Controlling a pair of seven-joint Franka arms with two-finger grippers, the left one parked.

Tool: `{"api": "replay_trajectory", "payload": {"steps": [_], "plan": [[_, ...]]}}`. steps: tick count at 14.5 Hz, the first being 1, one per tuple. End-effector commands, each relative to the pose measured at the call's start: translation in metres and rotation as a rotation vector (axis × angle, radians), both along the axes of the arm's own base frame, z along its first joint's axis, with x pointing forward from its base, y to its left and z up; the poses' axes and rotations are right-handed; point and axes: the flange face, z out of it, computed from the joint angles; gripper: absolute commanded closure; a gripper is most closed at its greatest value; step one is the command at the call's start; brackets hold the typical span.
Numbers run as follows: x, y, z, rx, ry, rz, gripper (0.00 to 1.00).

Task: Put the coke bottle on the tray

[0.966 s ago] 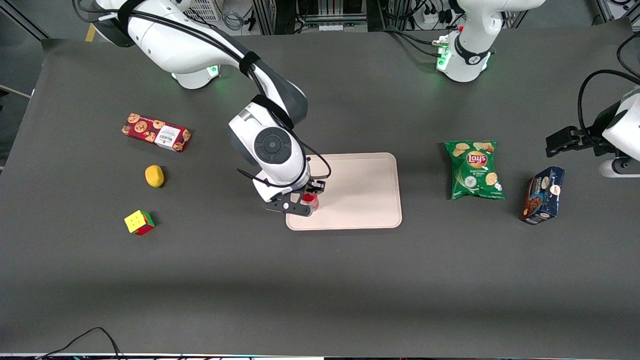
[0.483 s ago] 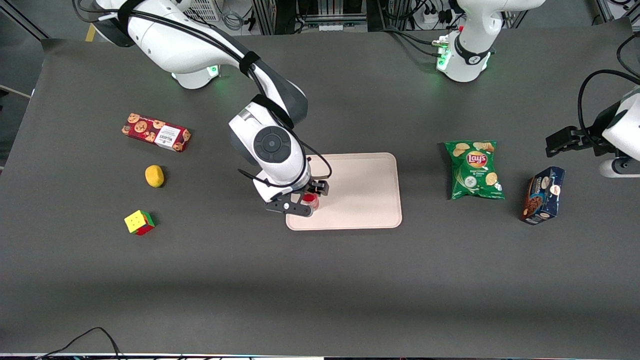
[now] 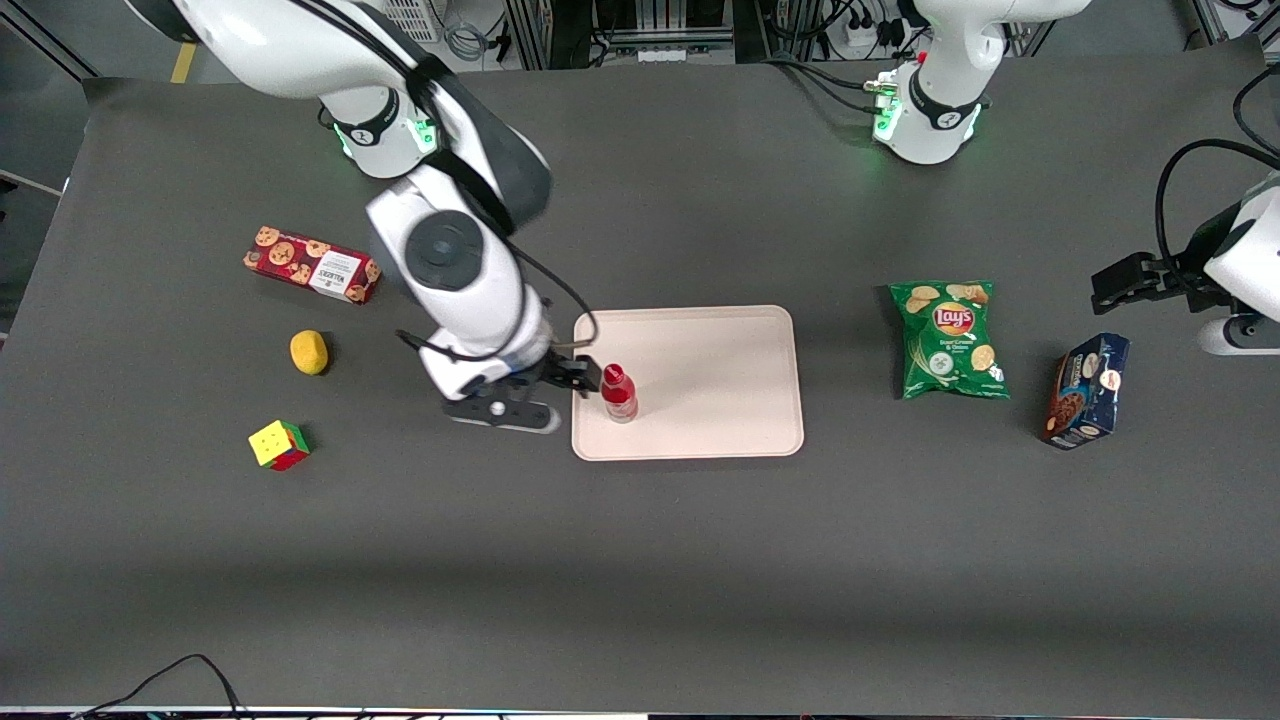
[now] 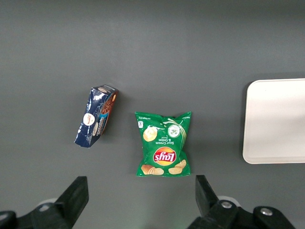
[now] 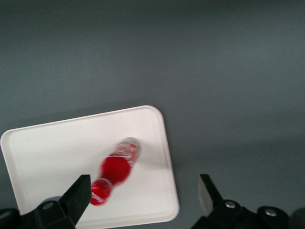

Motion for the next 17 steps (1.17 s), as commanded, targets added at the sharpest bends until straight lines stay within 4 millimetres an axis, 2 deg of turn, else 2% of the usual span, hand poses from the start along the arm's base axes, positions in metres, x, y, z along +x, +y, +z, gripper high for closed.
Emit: {"api": "replay_trajectory", "payload": {"steps": [1,3,7,9,13,15,17], "plan": [[-0.031,-0.075,0.044,-0.035,-0.028,0.106,0.0],[-0.042,-0.13,0.068,-0.033,-0.032,0.16,0.0],[-0.066,-0.258,0.105,-0.009,-0.01,0.246,0.0],[-0.077,-0.303,0.12,-0.003,0.019,0.263,0.0],[-0.098,-0.344,0.152,0.004,0.01,0.214,0.0],[-0.101,-0.365,0.166,0.012,-0.013,0.177,0.0],[-0.096,-0.378,0.173,0.013,-0.028,0.156,0.0]]}}
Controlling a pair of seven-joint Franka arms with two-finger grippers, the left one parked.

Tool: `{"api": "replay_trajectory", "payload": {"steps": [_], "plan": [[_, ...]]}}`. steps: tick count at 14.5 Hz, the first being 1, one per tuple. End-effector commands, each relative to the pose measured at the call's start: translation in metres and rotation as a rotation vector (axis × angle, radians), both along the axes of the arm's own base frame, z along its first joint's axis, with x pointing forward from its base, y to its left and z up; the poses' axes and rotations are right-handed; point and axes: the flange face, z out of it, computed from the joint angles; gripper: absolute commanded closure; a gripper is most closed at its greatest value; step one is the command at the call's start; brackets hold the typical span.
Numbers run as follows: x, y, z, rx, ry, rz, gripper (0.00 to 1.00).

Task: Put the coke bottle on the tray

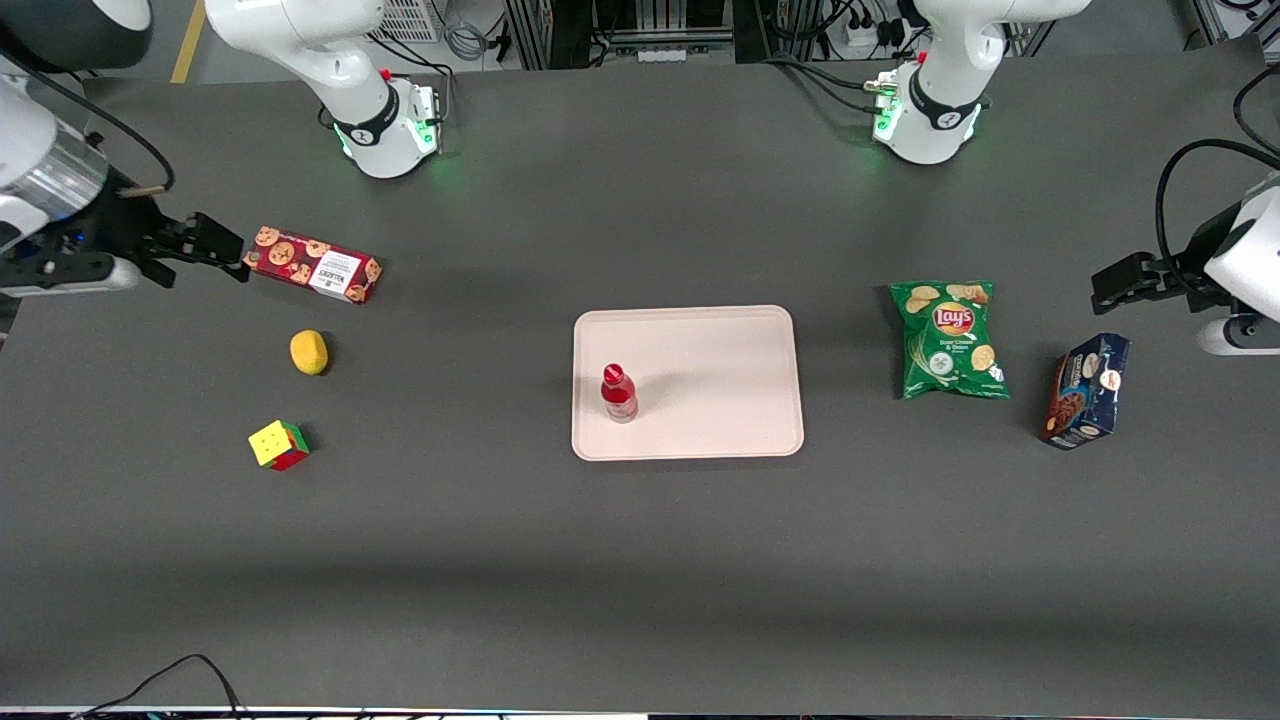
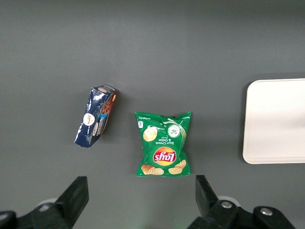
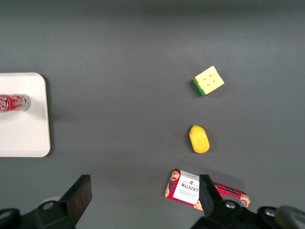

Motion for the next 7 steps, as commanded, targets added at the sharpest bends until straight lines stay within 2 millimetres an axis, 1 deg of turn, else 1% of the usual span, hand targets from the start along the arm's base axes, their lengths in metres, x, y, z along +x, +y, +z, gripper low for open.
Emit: {"api": "replay_trajectory", "payload": {"steps": [1,3,4,7], "plan": [[0.002,-0.02,0.012,0.009,-0.021,-0.004,0.0],[0.014,-0.021,0.015,-0.015,-0.028,0.003,0.0],[0.017,-0.021,0.013,-0.02,-0.023,0.002,0.0],[0.023,-0.019,0.013,-0.045,-0.023,0.006,0.0]]}}
